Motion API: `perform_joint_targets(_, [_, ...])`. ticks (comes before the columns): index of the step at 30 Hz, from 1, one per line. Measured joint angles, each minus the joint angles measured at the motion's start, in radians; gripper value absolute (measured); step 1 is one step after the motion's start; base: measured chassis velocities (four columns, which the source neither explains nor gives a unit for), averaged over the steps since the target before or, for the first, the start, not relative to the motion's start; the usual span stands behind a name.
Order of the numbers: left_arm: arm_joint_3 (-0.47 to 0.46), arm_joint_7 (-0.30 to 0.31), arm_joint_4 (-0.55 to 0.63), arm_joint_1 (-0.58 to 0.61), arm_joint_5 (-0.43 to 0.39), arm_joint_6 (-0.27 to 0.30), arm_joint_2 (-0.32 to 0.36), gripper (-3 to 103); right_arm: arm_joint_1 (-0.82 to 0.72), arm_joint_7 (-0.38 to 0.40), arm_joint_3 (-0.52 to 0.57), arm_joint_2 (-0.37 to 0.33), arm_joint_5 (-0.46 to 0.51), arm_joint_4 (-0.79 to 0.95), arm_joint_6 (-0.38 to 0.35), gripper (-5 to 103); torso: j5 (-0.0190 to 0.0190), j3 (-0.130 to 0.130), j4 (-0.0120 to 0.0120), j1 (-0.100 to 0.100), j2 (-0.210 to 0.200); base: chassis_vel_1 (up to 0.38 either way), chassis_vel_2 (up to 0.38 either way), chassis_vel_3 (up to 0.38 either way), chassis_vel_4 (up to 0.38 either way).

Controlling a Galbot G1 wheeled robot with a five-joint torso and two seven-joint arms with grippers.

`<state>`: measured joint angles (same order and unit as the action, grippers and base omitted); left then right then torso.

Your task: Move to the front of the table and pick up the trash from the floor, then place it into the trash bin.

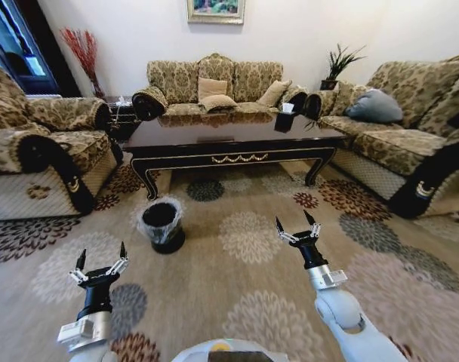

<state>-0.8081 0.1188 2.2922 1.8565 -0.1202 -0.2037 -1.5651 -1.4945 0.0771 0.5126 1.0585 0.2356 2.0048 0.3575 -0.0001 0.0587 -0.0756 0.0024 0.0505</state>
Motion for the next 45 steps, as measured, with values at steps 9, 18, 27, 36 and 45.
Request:
perform_joint_targets(9, [0.000, 0.000, 0.000, 0.000, 0.000, 0.000, 0.000, 100, 0.000, 0.000, 0.000, 0.000, 0.000, 0.000, 0.000, 100, 0.0004, 0.000, 0.0001, 0.000, 0.000, 0.331, -0.387, -0.317, 0.391])
perform_joint_targets(18, [0.000, 0.000, 0.000, 0.000, 0.000, 0.000, 0.000, 100, 0.000, 0.000, 0.000, 0.000, 0.000, 0.000, 0.000, 100, -0.0004, 0.000, 0.0001, 0.000, 0.000, 0.308, -0.406, -0.304, 0.399])
perform_joint_targets(27, [0.000, 0.000, 0.000, 0.000, 0.000, 0.000, 0.000, 100, 0.000, 0.000, 0.000, 0.000, 0.000, 0.000, 0.000, 100, -0.0003, 0.000, 0.0002, 0.000, 0.000, 0.334, -0.359, -0.333, 0.360])
perform_joint_targets(36, [0.000, 0.000, 0.000, 0.000, 0.000, 0.000, 0.000, 100, 0.000, 0.000, 0.000, 0.000, 0.000, 0.000, 0.000, 100, 0.0002, 0.000, -0.0001, 0.000, 0.000, 0.351, -0.337, -0.351, 0.321])
perform_joint_targets(45, [0.000, 0.000, 0.000, 0.000, 0.000, 0.000, 0.000, 100, 0.001, 0.000, 0.000, 0.000, 0.000, 0.000, 0.000, 100, 0.0001, 0.001, 0.0001, 0.001, 0.000, 0.062, -0.087, -0.066, 0.102])
